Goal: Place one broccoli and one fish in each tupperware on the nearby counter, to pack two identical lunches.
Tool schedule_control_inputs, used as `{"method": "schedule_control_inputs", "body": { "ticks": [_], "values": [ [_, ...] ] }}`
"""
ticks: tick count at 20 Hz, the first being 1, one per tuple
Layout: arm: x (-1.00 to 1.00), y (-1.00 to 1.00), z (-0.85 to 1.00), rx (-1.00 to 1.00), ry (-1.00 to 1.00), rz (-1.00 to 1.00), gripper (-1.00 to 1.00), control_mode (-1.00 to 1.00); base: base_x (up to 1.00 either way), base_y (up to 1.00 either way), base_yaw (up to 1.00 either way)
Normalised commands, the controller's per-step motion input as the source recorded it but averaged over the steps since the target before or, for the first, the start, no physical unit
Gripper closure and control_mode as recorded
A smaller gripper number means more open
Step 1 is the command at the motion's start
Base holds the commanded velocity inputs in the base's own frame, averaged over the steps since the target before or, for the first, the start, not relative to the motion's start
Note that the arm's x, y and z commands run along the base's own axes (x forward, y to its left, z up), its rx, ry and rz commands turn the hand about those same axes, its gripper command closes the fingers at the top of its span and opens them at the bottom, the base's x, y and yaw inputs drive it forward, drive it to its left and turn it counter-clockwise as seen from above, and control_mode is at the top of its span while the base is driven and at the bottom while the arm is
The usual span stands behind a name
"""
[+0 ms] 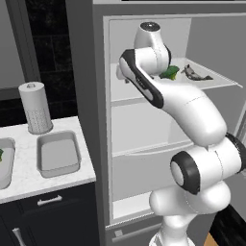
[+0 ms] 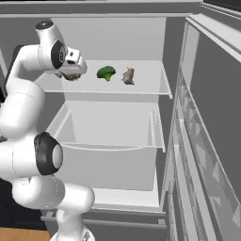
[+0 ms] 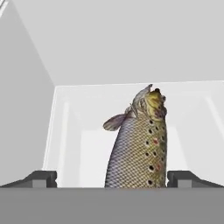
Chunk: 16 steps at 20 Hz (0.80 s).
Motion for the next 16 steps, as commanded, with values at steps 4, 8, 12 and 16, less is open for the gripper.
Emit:
{"method": "schedule_control_inputs", "body": {
  "ticks": [4,8,12,16],
  "values": [
    [0.10,-0.30,-0.37,0.00,0.06,0.00,-1.00,-1.00,0.00,0.00,0.00],
    [-0.14,-0.38,-0.28,0.03,0.00,-0.01,-1.00,-1.00,0.00,0.00,0.00],
    [-0.17,-0.11,-0.31,0.02,0.00,0.00,-1.00,-1.00,0.00,0.00,0.00],
    [0.00,0.00,-0.37,0.03,0.00,0.00,-1.00,-1.00,0.00,0.00,0.00]
  ]
}}
